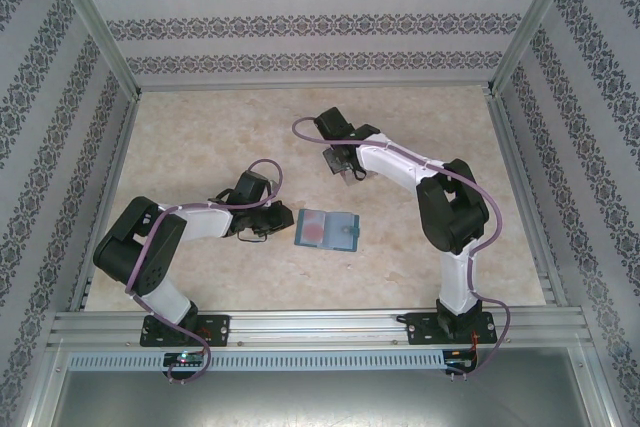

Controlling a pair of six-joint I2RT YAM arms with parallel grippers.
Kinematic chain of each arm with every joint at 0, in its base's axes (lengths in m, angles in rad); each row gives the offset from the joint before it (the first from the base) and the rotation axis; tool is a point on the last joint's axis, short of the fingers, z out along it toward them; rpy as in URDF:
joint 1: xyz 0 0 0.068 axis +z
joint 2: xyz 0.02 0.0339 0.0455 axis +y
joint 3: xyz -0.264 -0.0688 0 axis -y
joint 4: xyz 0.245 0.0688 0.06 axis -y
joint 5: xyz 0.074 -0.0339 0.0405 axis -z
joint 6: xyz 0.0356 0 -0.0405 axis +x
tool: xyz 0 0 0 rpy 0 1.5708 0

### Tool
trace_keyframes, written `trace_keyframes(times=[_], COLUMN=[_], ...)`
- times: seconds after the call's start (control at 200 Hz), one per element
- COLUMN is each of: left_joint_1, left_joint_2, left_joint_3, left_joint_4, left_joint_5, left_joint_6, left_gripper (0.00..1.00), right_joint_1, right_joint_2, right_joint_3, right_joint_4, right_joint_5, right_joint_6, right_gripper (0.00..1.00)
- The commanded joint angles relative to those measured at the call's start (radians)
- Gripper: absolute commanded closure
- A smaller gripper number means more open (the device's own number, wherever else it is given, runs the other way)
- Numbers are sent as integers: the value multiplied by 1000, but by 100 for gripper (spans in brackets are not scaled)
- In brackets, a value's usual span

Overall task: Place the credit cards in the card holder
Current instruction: Pick up the credit card from the storage box.

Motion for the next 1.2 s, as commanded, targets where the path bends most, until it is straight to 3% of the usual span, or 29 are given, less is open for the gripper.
trace_keyframes(times=[0.0, 0.215, 0.51, 0.879, 1.194], left_joint_1=[1, 2, 2, 2, 2], left_joint_2=[-7, -15, -27, -39, -33], left_joint_3=[-14, -12, -8, -16, -12], left_joint_4=[-68, -77, -92, -86, -90], left_joint_5=[-45, -45, -39, -38, -39], left_joint_6=[17, 20, 25, 23, 25], left_gripper=[82, 82, 83, 82, 82], right_joint_1=[22, 23, 28, 36, 48], right_joint_2=[-44, -40, -53, -56, -79], right_joint_3=[10, 23, 11, 8, -28], right_joint_4=[-28, -42, -39, -51, -25], right_joint_5=[96, 118, 138, 206, 144], right_joint_6=[-43, -68, -83, -111, -137], right_gripper=[45, 46, 54, 55, 91])
